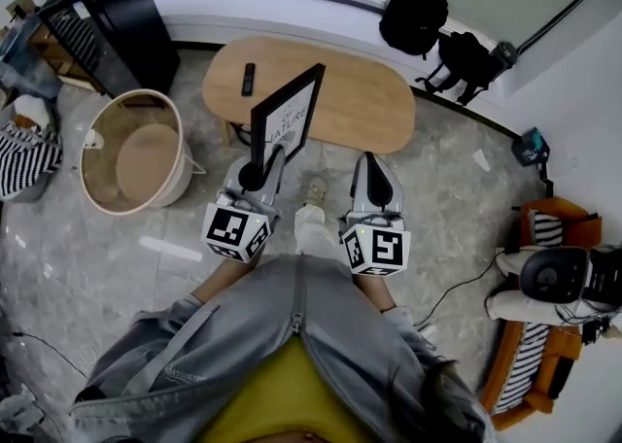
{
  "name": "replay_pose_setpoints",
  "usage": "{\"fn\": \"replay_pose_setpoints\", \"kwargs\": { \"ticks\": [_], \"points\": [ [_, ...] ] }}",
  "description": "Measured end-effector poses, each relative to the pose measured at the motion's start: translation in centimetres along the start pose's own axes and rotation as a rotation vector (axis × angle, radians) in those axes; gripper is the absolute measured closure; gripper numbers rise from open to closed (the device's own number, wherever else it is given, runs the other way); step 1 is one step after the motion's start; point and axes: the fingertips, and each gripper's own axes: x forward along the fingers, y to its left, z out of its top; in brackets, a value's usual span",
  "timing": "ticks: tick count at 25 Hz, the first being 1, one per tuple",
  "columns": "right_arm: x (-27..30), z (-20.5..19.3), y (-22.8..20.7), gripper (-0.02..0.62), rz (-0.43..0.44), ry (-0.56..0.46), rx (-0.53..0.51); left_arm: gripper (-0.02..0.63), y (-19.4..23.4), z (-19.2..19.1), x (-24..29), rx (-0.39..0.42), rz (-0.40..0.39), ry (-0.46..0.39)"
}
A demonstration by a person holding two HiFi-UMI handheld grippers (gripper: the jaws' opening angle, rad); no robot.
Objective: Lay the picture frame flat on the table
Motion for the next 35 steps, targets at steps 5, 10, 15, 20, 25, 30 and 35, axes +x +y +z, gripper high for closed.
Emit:
{"fn": "replay_pose_setpoints", "kwargs": {
  "ticks": [5,10,15,20,25,30,35],
  "points": [
    [7.3,-0.4,-2.9,0.601,0.025,0.007,-0.005,0.597,3.6,0.1,6.6,-0.005,0.017,-0.002],
    [15.7,-0.9,-6.2,0.601,0.050,0.028,-0.001,0.597,6.9,0.3,14.3,-0.024,0.013,0.009],
    [24.1,-0.9,-9.6,0.601,0.087,0.044,-0.024,0.597,10.3,0.3,22.2,-0.042,0.018,0.011],
    [30.4,-1.0,-13.9,0.601,0.102,0.066,-0.037,0.597,12.3,0.6,29.6,-0.053,0.027,0.010],
    [35.2,-1.7,-16.7,0.601,0.106,0.075,-0.036,0.597,14.4,0.1,35.0,-0.064,0.027,0.012],
    [37.5,-2.4,-17.5,0.601,0.099,0.079,-0.023,0.597,15.3,-0.4,37.6,-0.076,0.006,0.019],
    [38.4,-2.8,-17.0,0.601,0.087,0.094,-0.005,0.597,15.8,-0.5,38.6,-0.088,-0.031,0.046]
  ]
}}
